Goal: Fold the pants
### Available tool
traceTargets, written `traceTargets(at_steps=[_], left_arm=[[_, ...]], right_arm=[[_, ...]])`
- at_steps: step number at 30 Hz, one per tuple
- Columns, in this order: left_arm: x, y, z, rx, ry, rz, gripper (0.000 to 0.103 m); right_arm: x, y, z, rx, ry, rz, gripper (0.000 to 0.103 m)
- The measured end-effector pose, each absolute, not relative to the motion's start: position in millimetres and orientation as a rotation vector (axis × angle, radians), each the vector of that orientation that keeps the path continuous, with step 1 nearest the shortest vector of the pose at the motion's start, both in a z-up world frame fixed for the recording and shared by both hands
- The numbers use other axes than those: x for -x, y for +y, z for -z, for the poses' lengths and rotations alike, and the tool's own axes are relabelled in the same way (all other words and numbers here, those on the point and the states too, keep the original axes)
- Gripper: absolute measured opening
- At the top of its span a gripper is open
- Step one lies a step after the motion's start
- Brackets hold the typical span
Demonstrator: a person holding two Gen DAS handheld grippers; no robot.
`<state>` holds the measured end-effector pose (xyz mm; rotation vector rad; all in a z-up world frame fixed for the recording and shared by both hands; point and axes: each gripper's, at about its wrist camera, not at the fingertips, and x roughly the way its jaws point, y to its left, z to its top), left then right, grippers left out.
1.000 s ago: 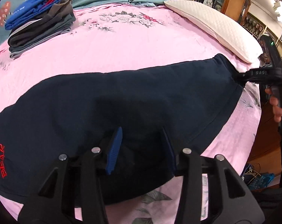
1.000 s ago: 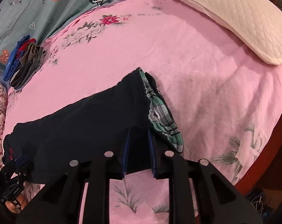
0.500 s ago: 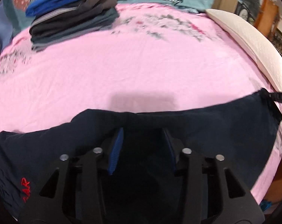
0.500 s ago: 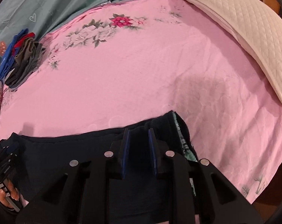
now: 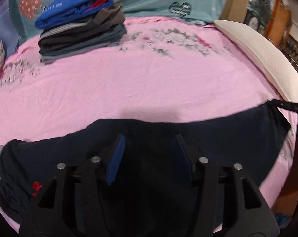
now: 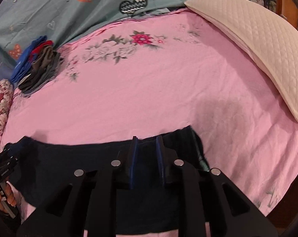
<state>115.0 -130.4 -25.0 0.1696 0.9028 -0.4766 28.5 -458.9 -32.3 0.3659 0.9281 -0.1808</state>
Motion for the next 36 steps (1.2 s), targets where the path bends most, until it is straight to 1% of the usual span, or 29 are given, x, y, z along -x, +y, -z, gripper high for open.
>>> traceTargets(at_steps=[1,4,7,9,11,12,13,14,16,17,20,21,23,25,26,31,32,36], left_arm=[[-104,-129,21,-0.2,0.89,0.496,0.06],[-76,-117,19,-0.303,0.876,0.525,0.061],[-70,-98,40,-0.391,0.914,0.468,0.061],[-82,-70,59,-0.371,0.971,0.384,0.059],[-89,-43,65,-0.308,0.975,0.353,0.065],[-91,-33,66,-0.298,0.966,0.327,0.067],[-95,-22,67,-0.28,0.96,0.311,0.072],[-98,-13,69,-0.245,0.964,0.32,0.072],[-100,-4,69,-0.206,0.967,0.334,0.072],[-98,-5,67,-0.214,0.959,0.329,0.072],[-88,-3,55,-0.205,0.936,0.336,0.07],[-83,2,48,-0.195,0.916,0.332,0.07],[-78,14,31,-0.18,0.869,0.305,0.072],[-76,30,22,-0.174,0.848,0.257,0.078],[-78,39,21,-0.175,0.851,0.227,0.078],[-90,70,36,-0.151,0.894,0.118,0.078],[-93,72,38,-0.152,0.896,0.11,0.075],[-103,68,41,-0.165,0.891,0.101,0.075]], right_arm=[[-25,-447,28,-0.354,0.933,0.142,0.027],[-24,-412,27,-0.291,0.97,0.055,0.028],[-32,-407,45,-0.259,1.036,0.109,0.027],[-37,-426,64,-0.292,1.08,0.204,0.027],[-37,-443,75,-0.314,1.067,0.228,0.023],[-35,-451,78,-0.322,1.05,0.223,0.015],[-34,-456,78,-0.327,1.043,0.229,0.012],[-34,-460,79,-0.328,1.038,0.234,0.01],[-34,-464,78,-0.34,1.033,0.237,0.009],[-32,-463,76,-0.339,1.029,0.238,0.011],[-21,-451,61,-0.349,0.989,0.222,0.026],[-17,-440,52,-0.358,0.967,0.181,0.027],[-19,-411,36,-0.33,0.951,0.112,0.028],[-28,-367,19,-0.288,0.931,-0.013,0.031],[-34,-344,12,-0.263,0.93,-0.07,0.033],[-89,-224,-3,-0.094,0.95,-0.285,0.034],[-102,-207,-2,-0.077,0.957,-0.307,0.034],[-155,-156,19,-0.085,1.063,-0.366,0.034]])
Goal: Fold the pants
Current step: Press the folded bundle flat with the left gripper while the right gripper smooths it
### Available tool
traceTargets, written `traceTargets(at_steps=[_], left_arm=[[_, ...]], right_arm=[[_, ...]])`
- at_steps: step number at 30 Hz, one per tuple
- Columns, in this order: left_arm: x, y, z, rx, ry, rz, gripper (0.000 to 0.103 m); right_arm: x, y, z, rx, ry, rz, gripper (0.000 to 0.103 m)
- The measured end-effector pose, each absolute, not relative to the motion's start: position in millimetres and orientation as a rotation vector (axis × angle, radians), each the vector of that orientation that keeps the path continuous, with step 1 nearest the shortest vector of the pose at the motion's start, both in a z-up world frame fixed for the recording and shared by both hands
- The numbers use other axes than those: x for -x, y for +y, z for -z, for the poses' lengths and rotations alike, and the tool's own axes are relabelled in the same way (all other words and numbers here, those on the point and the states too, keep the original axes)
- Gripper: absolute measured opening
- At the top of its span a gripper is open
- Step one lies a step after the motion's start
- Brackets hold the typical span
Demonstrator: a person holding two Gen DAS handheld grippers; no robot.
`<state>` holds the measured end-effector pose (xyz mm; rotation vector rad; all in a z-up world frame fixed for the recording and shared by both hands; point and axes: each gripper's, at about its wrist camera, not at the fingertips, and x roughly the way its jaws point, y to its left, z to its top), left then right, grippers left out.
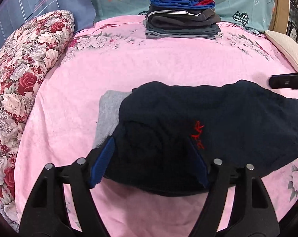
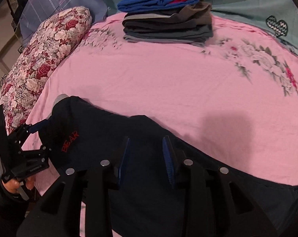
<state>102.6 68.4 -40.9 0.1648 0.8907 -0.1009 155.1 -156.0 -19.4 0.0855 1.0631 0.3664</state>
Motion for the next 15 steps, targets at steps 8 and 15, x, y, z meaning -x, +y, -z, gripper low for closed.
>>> traceTargets(at_steps=[8,15], left_arm=[[-99,75,43,-0.139,0.89,0.137,0.075],[-73,32,12,-0.126,0.804,0.313,0.079]], right_arm=[[-214,-167,27,-0.187,1.107,-0.351,0.046],[-223,-154,54,-0.228,1.352,-0.522,0.048]])
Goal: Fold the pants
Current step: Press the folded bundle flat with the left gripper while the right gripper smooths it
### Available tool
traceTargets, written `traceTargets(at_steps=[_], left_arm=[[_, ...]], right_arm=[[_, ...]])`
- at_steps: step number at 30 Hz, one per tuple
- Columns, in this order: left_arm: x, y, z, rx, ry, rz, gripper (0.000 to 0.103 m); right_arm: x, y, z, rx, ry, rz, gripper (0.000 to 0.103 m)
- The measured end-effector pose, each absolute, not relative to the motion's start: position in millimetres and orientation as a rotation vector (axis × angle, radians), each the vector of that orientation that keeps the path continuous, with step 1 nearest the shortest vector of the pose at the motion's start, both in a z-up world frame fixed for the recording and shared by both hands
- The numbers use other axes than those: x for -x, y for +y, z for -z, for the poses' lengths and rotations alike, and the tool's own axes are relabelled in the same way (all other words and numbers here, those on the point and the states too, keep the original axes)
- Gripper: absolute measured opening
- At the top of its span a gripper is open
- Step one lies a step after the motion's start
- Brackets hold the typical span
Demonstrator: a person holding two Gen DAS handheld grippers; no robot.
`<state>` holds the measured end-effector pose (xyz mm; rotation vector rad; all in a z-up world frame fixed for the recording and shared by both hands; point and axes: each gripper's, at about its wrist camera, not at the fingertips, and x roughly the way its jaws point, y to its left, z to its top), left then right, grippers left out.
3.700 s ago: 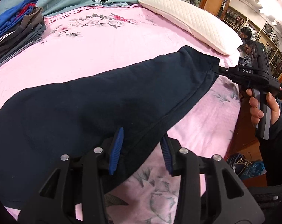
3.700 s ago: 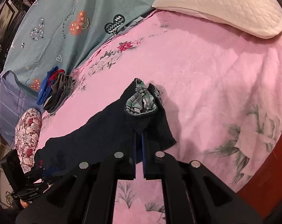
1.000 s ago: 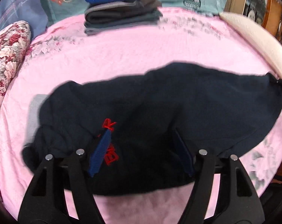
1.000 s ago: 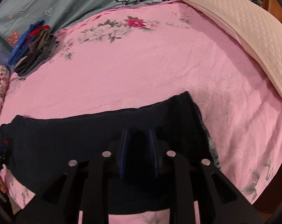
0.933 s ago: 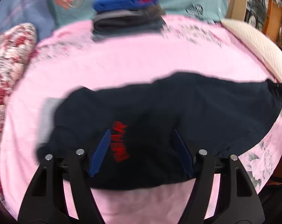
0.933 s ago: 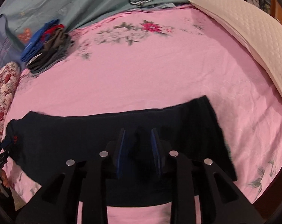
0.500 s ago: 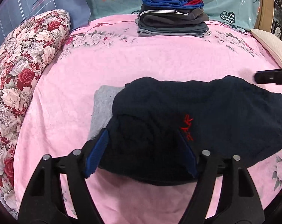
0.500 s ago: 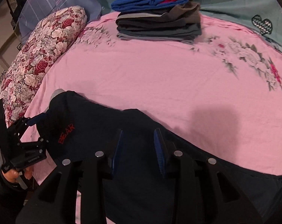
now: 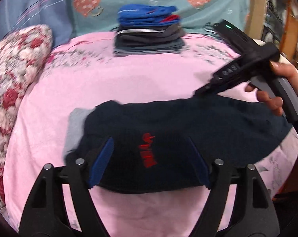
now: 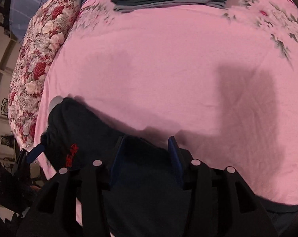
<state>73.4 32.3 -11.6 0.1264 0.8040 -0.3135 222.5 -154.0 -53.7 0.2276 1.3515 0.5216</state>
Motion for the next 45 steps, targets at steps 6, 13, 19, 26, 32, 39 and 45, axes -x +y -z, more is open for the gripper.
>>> traceTargets(at_steps=[6,13,19,26,32,39,45], left_arm=[[-97,-20,36,-0.152,0.858,0.387,0.079],[-117,-26,64,-0.13,0.949,0.36,0.079],[-115,-31,68,-0.163,0.947,0.352,0.082],[-118,-26,67,-0.148,0.949,0.355,0.082],[-119,-26,67,-0.149,0.952,0.36,0.083],[-116,-10,55,-0.069,0.92,0.355,0.082],[-125,28,42,-0.096,0.878,0.219,0.082]], right_arm=[[-207,-135,54,-0.26,1.483,-0.645,0.051],[-224,-138,71,-0.362,1.553,-0.639,0.051],[-221,-132,68,-0.418,1.56,-0.67,0.06],[-233,-144,66,-0.51,1.346,-0.569,0.044],[-233,-166,62,-0.515,1.205,-0.487,0.032],[-228,-158,28,-0.436,1.141,-0.534,0.031],[-214,-126,52,-0.275,1.307,-0.487,0.016]])
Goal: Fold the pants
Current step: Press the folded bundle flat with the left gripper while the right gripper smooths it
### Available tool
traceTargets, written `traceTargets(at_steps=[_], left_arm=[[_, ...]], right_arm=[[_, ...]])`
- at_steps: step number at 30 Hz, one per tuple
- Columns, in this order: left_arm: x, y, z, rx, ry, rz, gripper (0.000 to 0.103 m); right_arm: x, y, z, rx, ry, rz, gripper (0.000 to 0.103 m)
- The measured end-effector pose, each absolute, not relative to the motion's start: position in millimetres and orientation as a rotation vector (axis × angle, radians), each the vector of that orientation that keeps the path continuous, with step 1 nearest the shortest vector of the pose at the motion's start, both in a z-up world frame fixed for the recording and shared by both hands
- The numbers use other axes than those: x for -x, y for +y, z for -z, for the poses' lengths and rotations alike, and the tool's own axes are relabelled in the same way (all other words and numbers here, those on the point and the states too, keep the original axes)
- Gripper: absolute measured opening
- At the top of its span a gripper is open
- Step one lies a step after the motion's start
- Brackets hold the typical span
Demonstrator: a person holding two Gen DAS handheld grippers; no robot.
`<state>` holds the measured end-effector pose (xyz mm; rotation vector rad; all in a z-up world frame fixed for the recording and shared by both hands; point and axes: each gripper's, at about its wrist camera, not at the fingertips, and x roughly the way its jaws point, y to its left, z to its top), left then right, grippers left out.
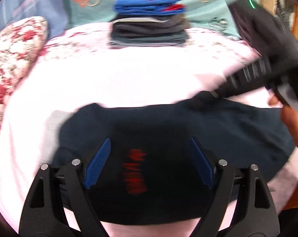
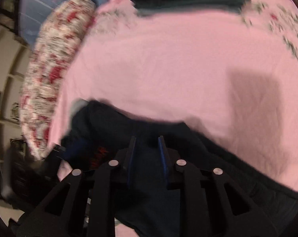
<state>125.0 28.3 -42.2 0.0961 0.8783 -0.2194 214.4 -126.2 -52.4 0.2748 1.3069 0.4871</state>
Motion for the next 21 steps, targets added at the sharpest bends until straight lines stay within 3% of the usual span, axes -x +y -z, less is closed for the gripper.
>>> traceTargets(at_steps=[2,9,10,12,21], left_arm=[[-138,47,54,-0.07,0.932,0.181,0.078],[-136,63,54,-0.082,0.937,0.202,0.074],[-134,65,53,-0.081,0.938,0.204,0.073],[-126,70,47,-0.08,0.933,0.208,0.073],[-109,79,43,-0.139,0.933,0.159,0.074]], right_arm=[[-225,-132,71,-0.274,1.309,-0.446,0.0],[-232,-152,68,-0.363,1.254,-0.47,0.0],[-231,-156,60,-0.359,1.235,-0.463,0.004],[-232,-172,47,-0.371,1.22,-0.431,0.038],[-241,-168,66,-0.427,1.4,-0.531,0.04]])
